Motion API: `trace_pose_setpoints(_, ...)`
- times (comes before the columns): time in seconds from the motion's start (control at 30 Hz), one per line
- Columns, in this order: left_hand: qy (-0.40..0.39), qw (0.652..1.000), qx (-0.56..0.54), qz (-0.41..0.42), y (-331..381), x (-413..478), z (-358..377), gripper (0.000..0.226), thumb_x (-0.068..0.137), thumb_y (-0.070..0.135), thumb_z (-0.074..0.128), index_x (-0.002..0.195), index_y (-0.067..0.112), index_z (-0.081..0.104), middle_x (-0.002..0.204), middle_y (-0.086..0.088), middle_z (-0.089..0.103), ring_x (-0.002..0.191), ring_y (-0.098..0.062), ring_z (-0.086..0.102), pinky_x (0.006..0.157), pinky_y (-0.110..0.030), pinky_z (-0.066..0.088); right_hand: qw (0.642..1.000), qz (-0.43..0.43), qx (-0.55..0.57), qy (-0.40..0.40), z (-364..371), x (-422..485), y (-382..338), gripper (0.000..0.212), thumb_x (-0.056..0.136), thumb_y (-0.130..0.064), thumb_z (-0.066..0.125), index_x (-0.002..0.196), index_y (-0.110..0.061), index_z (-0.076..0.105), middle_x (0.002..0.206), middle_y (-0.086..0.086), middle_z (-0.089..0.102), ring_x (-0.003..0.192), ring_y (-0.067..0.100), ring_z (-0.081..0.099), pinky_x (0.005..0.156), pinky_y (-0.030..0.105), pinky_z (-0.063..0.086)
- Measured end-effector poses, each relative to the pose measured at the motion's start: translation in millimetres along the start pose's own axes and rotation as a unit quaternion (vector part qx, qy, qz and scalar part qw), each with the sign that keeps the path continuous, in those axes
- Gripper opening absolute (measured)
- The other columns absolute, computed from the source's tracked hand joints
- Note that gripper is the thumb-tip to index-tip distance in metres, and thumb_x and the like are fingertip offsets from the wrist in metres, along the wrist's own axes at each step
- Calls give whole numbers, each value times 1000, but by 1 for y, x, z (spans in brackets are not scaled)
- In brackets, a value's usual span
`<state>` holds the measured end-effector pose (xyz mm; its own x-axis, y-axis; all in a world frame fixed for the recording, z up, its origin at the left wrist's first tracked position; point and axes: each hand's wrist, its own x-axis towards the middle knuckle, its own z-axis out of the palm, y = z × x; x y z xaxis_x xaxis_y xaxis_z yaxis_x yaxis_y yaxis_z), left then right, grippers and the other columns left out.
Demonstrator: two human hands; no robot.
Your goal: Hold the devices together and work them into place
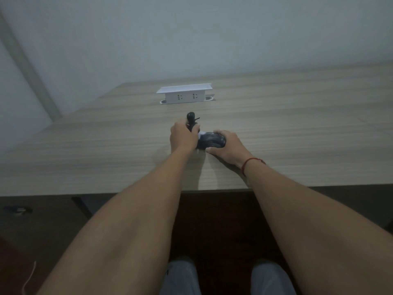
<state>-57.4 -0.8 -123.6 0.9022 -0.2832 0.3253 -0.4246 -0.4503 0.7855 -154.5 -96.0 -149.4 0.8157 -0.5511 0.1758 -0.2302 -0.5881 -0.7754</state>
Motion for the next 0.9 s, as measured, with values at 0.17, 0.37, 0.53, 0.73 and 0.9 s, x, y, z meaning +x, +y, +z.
trace_pose_setpoints(0.17,-4,1000,15,-27,-20,-1,-1,25,88,28,65,100,7,70,102,-15,72,98,-34,66,88,-41,53,1000,15,4,-22,-7,-2,-1,67,76,-26,77,134,-15,47,131,9,51,120,26,50,103,37,44)
trace_pose_setpoints(0.37,19,998,-47,-45,-22,-8,-4,23,87,27,65,95,5,69,97,-14,73,95,-32,66,82,-37,50,996,65,53,-18,-14,0,-2,73,85,-1,59,149,-9,24,149,14,38,123,23,47,93,23,38)
trace_pose_setpoints(0.53,19,997,-49,-51,-22,-6,-4,24,88,28,64,102,9,70,101,-11,73,100,-30,66,91,-41,52,966,151,189,96,-11,2,-1,71,83,-32,61,146,-14,32,148,7,41,121,24,50,96,36,47)
trace_pose_setpoints(0.73,35,997,-59,-41,-25,-2,-1,23,89,29,63,99,9,69,98,-10,73,97,-30,66,88,-41,53,972,121,-35,198,12,-4,-2,84,66,-80,51,118,-15,56,113,3,66,106,25,59,93,43,48)
trace_pose_setpoints(0.9,67,990,-114,-48,-15,4,-3,24,92,26,61,99,5,67,100,-11,71,86,-21,62,75,-28,45,978,105,-35,178,14,6,2,70,72,-70,58,119,-18,56,117,2,65,112,25,57,100,42,40)
